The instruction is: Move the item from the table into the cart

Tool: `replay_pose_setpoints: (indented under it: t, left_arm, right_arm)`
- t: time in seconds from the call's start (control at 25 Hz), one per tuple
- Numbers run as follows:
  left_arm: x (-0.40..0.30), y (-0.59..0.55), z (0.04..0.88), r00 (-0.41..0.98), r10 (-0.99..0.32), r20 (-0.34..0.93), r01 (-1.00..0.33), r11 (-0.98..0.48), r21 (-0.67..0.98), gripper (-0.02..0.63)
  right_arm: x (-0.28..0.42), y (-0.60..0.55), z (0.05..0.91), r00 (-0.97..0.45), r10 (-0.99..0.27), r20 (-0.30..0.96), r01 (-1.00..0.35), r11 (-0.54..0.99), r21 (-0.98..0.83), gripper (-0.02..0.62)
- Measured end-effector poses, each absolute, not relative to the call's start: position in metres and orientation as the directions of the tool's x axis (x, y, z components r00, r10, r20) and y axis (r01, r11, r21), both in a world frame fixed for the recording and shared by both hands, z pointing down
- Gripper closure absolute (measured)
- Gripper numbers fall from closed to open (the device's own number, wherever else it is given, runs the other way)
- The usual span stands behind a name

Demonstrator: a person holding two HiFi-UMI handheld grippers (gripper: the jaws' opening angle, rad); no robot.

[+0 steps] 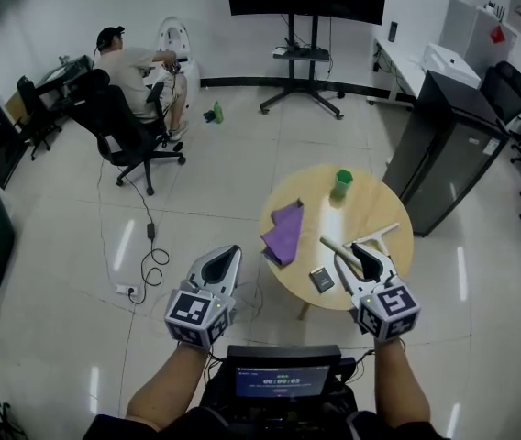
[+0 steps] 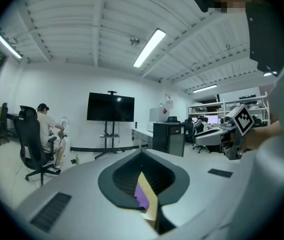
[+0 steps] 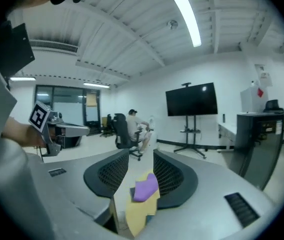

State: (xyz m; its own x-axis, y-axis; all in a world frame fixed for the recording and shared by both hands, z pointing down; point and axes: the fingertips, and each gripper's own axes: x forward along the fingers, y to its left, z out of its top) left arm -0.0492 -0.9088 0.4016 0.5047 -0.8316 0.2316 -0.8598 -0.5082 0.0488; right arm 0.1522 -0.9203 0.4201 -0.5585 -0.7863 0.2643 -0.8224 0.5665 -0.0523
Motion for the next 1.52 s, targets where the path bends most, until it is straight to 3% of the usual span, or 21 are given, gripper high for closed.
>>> replay_pose_setpoints:
  t: [0.08,0.16,0.32,0.48,0.72,0.96,1.52]
  left_arm:
    - [-0.067,-0.937,0.411,0.471,-0.845,0.251,-0.876,-0.482,0.022,0.615]
    - [-0.087,-0.968,0.421,0.447,-0.855,0.262,-0.886,-0.463,0.0,0.614]
    - [-0.136,-1.038,0.453,0.459,-0.844,0.278,-0.883,-0.468,0.04,0.614]
    - [-0.187,-1.102,0.469,0.52,-0.813,0.262,-0.845,-0.534,0.021,0.614]
    - [-0.237,-1.19,0.501,0.554,-0.77,0.317,-0.822,-0.566,0.062,0.614]
    - [-0.221,-1.238,0.55,0.561,-0.728,0.395,-0.817,-0.563,0.124,0.614]
    - [-0.185,-1.298,0.627,0.544,-0.691,0.476,-0.828,-0.535,0.17,0.614]
  right_arm:
    - [0.126,-0.955,0.43,-0.616,-0.732,0.291,-0.776,0.628,-0.064,0.447]
    - [0.099,-0.993,0.445,-0.637,-0.692,0.34,-0.745,0.666,-0.041,0.363]
    - [0.041,-1.07,0.488,-0.636,-0.646,0.423,-0.72,0.694,-0.022,0.285]
    - [-0.024,-1.129,0.536,-0.637,-0.544,0.545,-0.701,0.704,-0.116,0.155]
    - [-0.071,-1.223,0.586,-0.551,-0.514,0.657,-0.749,0.652,-0.118,0.155]
    - [-0.066,-1.281,0.651,-0.503,-0.42,0.755,-0.784,0.59,-0.194,0.155]
    - [-0.033,-1.348,0.796,-0.359,-0.314,0.879,-0.846,0.508,-0.164,0.155]
